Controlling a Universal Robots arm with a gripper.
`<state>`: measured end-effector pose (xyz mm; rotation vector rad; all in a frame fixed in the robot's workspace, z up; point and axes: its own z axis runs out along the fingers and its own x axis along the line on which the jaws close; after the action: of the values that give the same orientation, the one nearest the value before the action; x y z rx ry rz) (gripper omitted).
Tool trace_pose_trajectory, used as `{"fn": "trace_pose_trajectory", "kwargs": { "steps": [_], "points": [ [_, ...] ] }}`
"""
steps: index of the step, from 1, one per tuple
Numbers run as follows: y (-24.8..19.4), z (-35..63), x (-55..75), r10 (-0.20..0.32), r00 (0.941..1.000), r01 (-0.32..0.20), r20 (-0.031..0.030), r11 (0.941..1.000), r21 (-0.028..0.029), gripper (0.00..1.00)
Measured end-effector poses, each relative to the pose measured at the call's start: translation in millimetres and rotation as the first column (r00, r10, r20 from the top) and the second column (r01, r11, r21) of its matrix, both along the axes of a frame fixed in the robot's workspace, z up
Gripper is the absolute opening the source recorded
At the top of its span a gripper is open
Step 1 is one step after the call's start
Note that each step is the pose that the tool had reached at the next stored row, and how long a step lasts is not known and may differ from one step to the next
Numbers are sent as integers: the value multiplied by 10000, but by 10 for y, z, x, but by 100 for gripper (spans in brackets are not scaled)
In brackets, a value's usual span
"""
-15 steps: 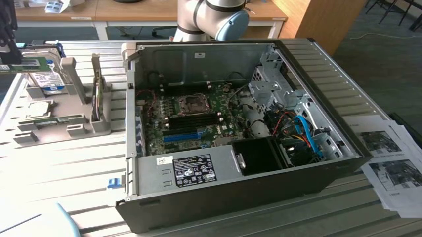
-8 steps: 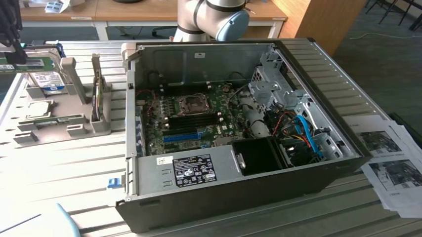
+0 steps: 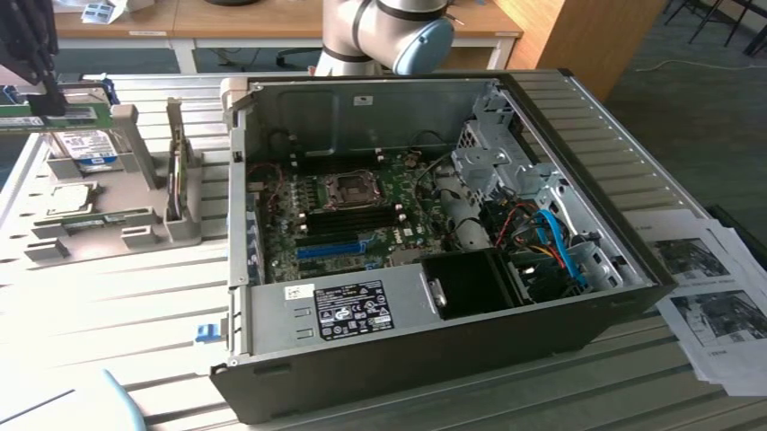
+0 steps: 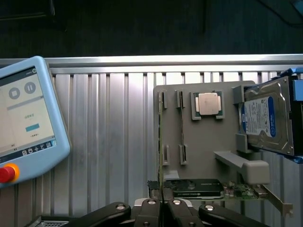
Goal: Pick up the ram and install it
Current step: 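Pick up the ram and move it above insertion slot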
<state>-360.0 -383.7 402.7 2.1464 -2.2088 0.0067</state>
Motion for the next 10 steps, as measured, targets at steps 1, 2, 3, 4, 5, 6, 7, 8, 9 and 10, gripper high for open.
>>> {"fn": "trace_pose_trajectory", "kwargs": {
  "steps": [1,2,3,4,5,6,7,8,9,10],
  "points": [
    [0,1,19,1,10000,-1,-1,10000,-1,11],
    [0,1,38,1,10000,-1,-1,10000,-1,11],
    [0,1,59,1,10000,-1,-1,10000,-1,11],
    [0,1,78,0,10000,0,-1,10000,-1,11],
    [0,0,99,0,10000,0,-1,10000,-1,11],
    [0,0,120,0,10000,0,0,10000,0,11],
    [0,0,140,1,10000,-1,0,10000,-1,11],
    [0,0,158,1,10000,-1,0,10000,0,11],
    [0,0,179,1,10000,-1,0,10000,0,11],
    [0,0,199,1,10000,-1,0,10000,0,11]
  ]
}}
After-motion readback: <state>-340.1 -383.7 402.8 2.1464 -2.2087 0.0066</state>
